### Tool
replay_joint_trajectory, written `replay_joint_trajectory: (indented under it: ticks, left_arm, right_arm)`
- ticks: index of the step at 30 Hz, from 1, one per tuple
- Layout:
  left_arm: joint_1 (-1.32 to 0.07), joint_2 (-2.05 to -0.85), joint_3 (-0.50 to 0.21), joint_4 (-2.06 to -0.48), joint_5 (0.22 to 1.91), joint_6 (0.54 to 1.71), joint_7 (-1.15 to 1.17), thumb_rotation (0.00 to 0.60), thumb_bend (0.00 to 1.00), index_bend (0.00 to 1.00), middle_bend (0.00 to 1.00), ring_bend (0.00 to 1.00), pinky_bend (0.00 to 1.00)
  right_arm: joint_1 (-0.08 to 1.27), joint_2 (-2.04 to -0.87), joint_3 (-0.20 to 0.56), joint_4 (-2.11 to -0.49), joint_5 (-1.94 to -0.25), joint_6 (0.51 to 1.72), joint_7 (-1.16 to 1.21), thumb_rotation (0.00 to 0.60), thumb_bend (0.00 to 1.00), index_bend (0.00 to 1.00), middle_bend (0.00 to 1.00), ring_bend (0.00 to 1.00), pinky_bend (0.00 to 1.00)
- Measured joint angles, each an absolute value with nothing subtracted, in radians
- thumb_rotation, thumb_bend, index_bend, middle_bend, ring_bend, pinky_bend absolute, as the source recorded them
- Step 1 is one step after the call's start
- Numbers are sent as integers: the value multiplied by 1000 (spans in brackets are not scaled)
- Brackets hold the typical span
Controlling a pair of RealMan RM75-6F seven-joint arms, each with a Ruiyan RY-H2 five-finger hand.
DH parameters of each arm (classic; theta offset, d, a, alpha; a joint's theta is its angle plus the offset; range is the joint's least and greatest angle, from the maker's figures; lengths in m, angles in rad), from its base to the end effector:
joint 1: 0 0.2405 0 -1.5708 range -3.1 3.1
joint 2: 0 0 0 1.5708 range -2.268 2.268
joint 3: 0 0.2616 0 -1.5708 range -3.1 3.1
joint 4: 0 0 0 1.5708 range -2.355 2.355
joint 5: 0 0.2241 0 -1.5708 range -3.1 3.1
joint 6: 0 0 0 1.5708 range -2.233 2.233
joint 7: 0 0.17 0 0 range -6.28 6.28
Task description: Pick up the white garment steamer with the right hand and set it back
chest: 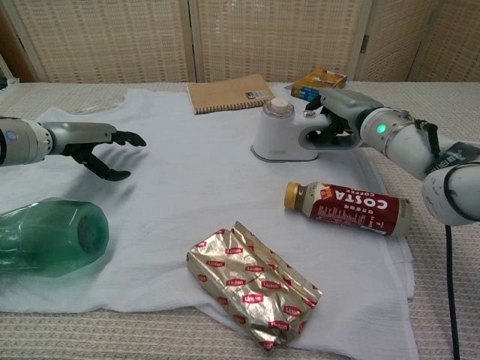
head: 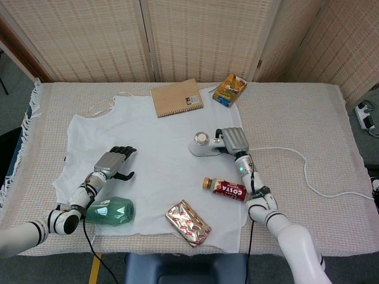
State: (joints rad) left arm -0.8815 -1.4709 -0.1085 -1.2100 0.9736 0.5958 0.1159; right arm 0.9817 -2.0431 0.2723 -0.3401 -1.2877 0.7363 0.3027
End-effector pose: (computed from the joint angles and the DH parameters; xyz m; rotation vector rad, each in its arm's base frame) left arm -0.2111 0.4344 -0.0260 -1.9015 -1.1401 -0.6180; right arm -0.1771 -0.4971 -0.0816 1.6434 -1.0281 0.9565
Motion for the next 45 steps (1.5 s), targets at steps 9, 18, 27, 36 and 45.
replay_joint_trajectory:
  ticks: [9, 18, 27, 36, 45]
  left_arm:
    - [-882, -1469, -110, -1220, 979, 602, 117, 389, 436, 110, 72, 0, 0]
    - [-881, -1464, -109, -1237, 977, 610, 128, 391, 435, 110, 72, 0, 0]
    - [-883, -1461, -111, -1246, 967, 617, 138, 387, 435, 110, 70, 0, 0]
    - [-884, -1460, -112, -1246, 954, 618, 143, 385, 436, 110, 69, 0, 0]
    - [-879, -1462, -109, -1239, 951, 617, 137, 388, 434, 110, 66, 0, 0]
  right_arm:
    - [908, -1944, 227, -513, -1329, 797, 314, 600, 967, 759, 828, 807, 870]
    - [832, -1791, 197, -734, -1335, 832, 208, 600, 967, 757, 832, 814, 876]
    - [771, -1661, 224, -861, -1266, 850, 115, 600, 967, 757, 832, 814, 876]
    - [820, -1702, 254, -895, -1271, 850, 126, 600, 966, 756, 832, 813, 876]
    - [828, -1754, 211, -864, -1293, 824, 112, 600, 967, 753, 832, 813, 878]
